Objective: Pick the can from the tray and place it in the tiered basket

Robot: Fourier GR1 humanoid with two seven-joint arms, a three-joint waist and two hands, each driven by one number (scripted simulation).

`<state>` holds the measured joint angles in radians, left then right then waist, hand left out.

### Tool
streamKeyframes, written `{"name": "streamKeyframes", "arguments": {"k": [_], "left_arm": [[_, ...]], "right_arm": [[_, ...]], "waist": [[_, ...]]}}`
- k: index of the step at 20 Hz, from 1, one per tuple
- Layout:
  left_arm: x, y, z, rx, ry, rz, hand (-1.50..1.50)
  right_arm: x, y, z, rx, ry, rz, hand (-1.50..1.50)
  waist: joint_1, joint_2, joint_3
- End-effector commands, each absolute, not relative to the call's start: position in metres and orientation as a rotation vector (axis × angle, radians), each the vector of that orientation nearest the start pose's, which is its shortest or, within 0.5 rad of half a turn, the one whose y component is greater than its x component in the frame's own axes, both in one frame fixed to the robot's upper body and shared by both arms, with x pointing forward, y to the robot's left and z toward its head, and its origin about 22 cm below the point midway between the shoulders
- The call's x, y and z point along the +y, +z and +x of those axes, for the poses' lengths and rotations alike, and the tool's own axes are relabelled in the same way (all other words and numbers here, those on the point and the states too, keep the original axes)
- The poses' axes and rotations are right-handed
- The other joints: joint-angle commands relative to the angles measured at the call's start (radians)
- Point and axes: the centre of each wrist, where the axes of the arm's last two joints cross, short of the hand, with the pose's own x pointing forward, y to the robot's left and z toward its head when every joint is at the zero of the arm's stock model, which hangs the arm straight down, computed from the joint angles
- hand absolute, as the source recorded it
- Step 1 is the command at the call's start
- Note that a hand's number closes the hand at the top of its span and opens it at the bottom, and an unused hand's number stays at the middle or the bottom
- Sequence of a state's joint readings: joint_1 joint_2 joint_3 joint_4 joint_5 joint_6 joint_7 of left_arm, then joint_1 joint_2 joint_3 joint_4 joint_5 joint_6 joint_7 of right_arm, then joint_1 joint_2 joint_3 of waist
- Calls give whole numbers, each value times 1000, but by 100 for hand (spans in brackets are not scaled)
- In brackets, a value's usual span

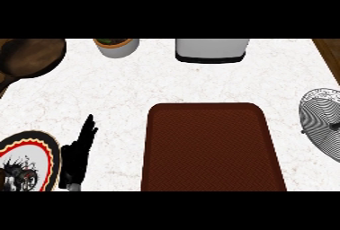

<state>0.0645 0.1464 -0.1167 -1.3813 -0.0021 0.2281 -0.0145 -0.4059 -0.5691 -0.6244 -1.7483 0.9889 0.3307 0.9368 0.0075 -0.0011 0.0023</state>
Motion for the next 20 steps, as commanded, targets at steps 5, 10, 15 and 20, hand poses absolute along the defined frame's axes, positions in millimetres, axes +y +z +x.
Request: {"name": "streamKeyframes", "arguments": {"k": [5, 10, 15, 20], "left_arm": [[244, -77, 209, -1295, -50, 240, 0], [254, -61, 209, -1310, -14, 252, 0], [257, -49, 213, -1312, -32, 224, 0], [242, -58, 216, -1291, -26, 226, 0]], "right_arm": [[-424, 198, 278, -652, -201, -1523, 150], [-446, 178, 277, -805, -467, -1311, -150], [-458, 192, 270, -971, -591, -1234, -150], [-451, 199, 269, -1151, -719, -1218, -150]], "waist": [[-1, 4, -2], [4, 4, -1], [-2, 1, -2], [-8, 1, -2]]}}
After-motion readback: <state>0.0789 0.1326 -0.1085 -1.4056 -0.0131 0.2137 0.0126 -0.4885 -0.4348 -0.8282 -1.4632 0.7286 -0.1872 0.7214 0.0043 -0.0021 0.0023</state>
